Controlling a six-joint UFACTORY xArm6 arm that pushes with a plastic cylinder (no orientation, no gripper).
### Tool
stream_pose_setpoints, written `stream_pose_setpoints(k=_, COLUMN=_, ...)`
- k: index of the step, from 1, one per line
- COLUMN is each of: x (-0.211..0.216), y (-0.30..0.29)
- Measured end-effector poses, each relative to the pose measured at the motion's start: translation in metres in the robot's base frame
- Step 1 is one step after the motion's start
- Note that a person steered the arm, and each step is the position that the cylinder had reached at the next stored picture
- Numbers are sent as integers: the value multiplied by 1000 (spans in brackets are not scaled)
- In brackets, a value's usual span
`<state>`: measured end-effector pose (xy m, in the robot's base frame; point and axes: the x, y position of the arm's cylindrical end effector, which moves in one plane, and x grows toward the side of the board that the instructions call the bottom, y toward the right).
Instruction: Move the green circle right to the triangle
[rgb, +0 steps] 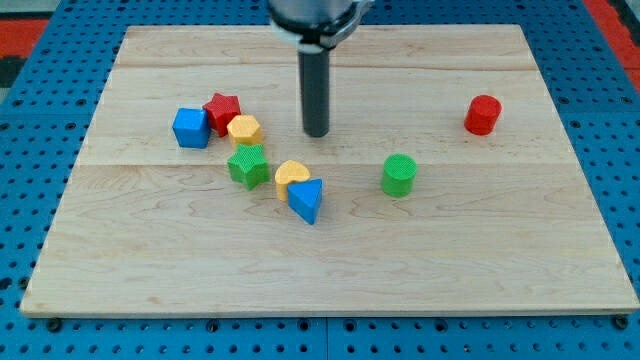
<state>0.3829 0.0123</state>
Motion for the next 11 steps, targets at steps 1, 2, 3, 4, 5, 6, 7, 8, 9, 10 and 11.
stream_pose_setpoints(k=1, x=18, y=35)
stream_pose_setpoints(k=2, x=30, y=21)
stream_pose_setpoints(k=3, x=23, y=12)
stream_pose_setpoints(k=4, x=41, y=45)
stream_pose_setpoints(k=5, x=91, y=33)
stream_pose_setpoints(k=6, x=119, y=-46)
stream_pose_setpoints(k=7, x=89, y=-53)
stream_pose_setpoints(k=8, x=69, y=-9)
stream_pose_setpoints(k=9, x=58, y=61)
stream_pose_setpoints(k=10, x=58, y=115)
stream_pose_setpoints(k=11, x=94, y=116)
